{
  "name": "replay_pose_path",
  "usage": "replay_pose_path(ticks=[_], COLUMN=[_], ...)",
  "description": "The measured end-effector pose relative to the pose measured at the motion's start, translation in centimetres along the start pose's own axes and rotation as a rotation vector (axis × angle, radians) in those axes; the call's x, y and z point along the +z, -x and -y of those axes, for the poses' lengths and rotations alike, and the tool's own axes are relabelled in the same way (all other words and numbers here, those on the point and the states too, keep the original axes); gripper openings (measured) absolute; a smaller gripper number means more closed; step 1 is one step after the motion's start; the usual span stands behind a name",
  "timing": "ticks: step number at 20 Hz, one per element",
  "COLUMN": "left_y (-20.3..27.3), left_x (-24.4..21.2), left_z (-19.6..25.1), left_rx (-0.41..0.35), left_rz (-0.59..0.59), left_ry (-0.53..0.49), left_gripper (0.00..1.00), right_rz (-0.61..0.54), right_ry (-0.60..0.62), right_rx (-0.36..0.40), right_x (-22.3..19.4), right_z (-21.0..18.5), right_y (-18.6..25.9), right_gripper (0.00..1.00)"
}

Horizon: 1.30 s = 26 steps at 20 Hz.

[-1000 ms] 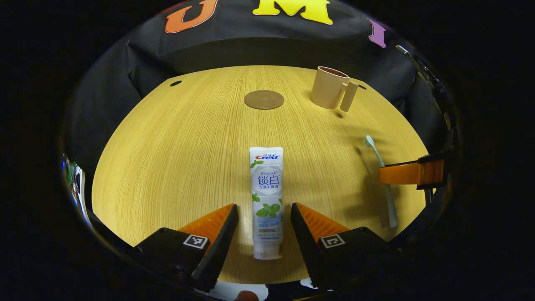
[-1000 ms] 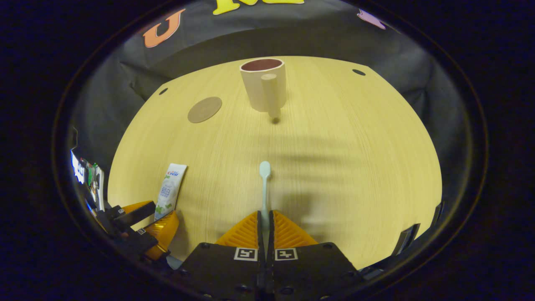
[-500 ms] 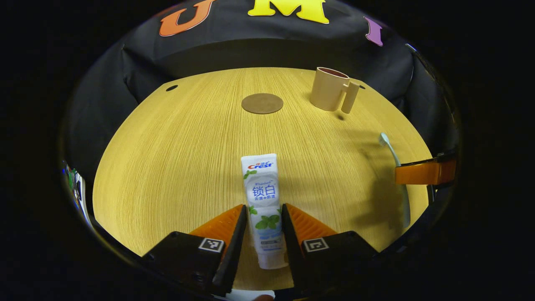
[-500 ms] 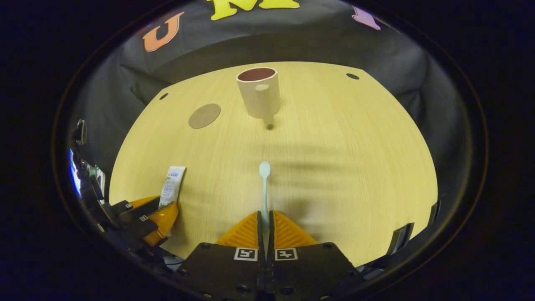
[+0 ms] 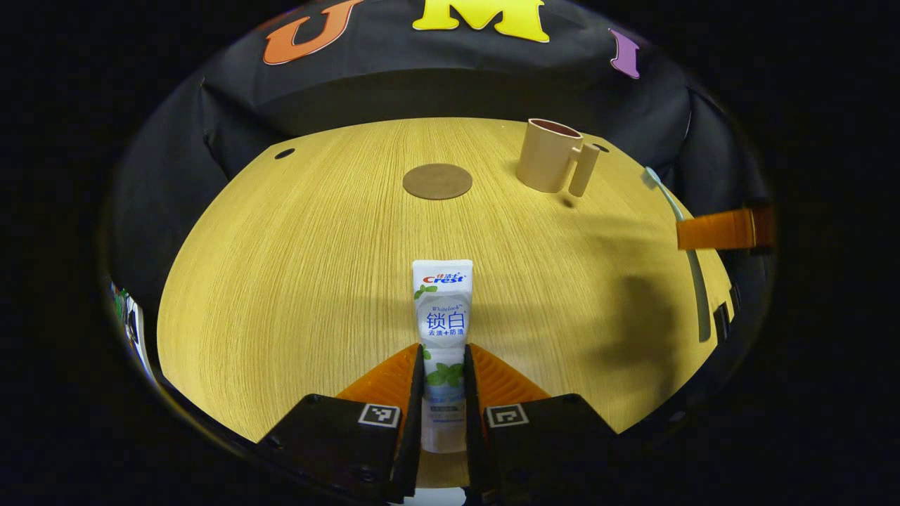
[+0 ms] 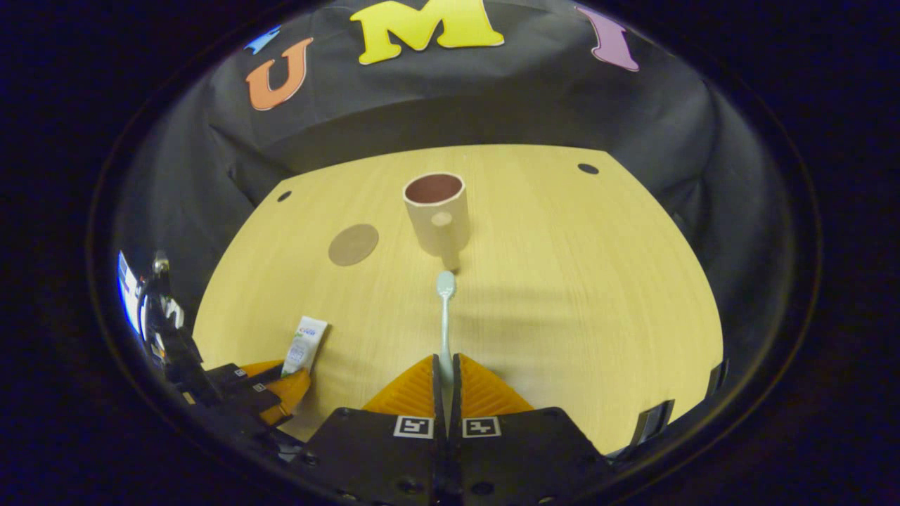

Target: Put the toothbrush and toothpaste on the desktop into the cup, then pick up the cup and place it on the coaster on the desktop.

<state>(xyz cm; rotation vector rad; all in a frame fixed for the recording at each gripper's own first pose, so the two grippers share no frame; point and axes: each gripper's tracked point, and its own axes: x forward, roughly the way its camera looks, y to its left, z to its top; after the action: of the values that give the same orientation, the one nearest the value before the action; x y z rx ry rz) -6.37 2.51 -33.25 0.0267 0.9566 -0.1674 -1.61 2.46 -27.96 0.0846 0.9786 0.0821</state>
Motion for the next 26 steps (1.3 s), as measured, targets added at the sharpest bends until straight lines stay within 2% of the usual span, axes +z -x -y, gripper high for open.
replay_pose_path(ticks=[8,9,14,19,26], left_y=[2.8,3.0,3.4,2.8,1.4], left_x=[3.3,3.9,6.7,8.3,9.6], left_z=[-0.1,-0.1,-0.4,-0.7,-0.9], left_rx=[0.001,0.000,-0.005,-0.008,-0.004], left_rz=[0.066,0.075,0.118,0.127,0.120], left_ry=[0.057,0.061,0.061,0.047,0.051], left_gripper=[0.28,0.29,0.28,0.29,0.29], right_rz=[0.243,0.283,0.464,0.558,0.580], right_ry=[-0.009,-0.007,0.040,0.063,0.072], right_rx=[0.050,0.048,0.039,0.052,0.042], right_x=[12.9,14.9,22.3,25.9,26.4], right_z=[-2.6,-2.8,-4.0,-5.1,-4.9], right_y=[-0.8,-1.0,-3.7,-6.9,-10.3], right_gripper=[0.00,0.03,0.00,0.00,0.00])
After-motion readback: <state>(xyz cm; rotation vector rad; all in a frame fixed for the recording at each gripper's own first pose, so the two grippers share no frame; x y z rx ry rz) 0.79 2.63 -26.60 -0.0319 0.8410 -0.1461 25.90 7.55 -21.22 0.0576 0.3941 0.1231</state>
